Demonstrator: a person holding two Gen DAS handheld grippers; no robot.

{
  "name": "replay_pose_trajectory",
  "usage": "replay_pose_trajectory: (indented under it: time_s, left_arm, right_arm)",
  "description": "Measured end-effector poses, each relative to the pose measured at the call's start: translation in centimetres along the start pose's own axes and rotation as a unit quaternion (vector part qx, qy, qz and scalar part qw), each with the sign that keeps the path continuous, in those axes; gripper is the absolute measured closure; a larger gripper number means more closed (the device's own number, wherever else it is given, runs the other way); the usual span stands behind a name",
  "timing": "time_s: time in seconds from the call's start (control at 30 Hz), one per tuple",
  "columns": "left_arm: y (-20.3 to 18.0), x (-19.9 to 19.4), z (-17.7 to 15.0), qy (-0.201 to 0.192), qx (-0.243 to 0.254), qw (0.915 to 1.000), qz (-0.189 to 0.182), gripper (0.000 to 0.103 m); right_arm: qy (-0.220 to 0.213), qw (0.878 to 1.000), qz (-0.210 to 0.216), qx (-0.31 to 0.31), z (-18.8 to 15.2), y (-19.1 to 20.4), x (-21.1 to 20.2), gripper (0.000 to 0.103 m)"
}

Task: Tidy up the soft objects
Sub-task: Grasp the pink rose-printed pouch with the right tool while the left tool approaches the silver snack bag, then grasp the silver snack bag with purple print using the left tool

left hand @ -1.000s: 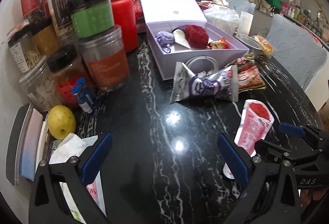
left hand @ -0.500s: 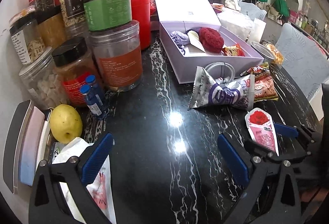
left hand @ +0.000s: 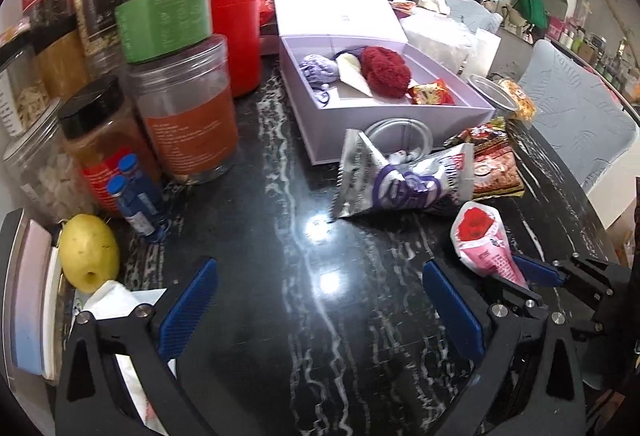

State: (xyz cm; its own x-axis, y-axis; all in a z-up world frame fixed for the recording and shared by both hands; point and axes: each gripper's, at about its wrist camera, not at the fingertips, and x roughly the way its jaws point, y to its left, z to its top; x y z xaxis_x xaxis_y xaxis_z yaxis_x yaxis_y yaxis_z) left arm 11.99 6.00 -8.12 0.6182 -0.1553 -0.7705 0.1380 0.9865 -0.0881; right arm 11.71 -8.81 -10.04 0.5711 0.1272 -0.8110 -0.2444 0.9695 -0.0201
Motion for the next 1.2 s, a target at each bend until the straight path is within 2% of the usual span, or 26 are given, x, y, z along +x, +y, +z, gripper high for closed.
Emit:
replay_pose_trajectory:
  time_s: [0.1, 0.2, 0.53, 0.8, 0.9, 1.0, 1.17, 1.2]
  left_arm:
    - [-0.7, -0.1, 0.2, -0.006, 0.006, 1.0, -0.005, 0.0]
    - [-1.3, -0.3, 0.5, -0.013, 0.009, 0.9998, -0.007, 0.0]
    - [-3.0, 1.0, 2.3, -0.011, 0.009, 0.9992, -0.039, 0.0]
    - [-4.9, 2.3, 4.3, -0.01, 0.022, 0.9988, -0.043, 0.0]
    - [-5.5, 2.5, 5.1, -0.018, 0.031, 0.9988, -0.033, 0.0]
    - [-5.4, 3.2, 5.8, -0.019, 0.019, 0.9996, -0.013, 0.0]
    - [-4.4, 4.3, 6.9, -0.03, -0.01, 0.9984, 0.047, 0.0]
    - [-4.3, 4.6, 7.0, -0.031, -0.013, 0.9982, 0.05, 0.0]
  right_arm:
    - [-0.007, 1.0, 0.001, 0.007, -0.2, -0.3, -0.3, 0.079]
    - [-0.01, 0.999, 0.03, 0.029, -0.2, -1.4, -0.6, 0.081]
    - [-0.021, 0.998, 0.022, 0.061, -0.7, -4.4, -1.6, 0.081]
    - [-0.024, 0.997, 0.025, 0.073, -0.9, -6.2, -1.8, 0.081]
    - [-0.023, 0.996, 0.026, 0.077, -1.1, -6.7, -1.7, 0.081]
    - [-0.022, 0.996, 0.029, 0.081, -1.1, -7.2, -1.7, 0.081]
    - [-0.019, 0.996, 0.031, 0.085, -1.2, -7.6, -1.4, 0.081]
    - [-0.019, 0.996, 0.032, 0.085, -1.2, -7.6, -1.4, 0.081]
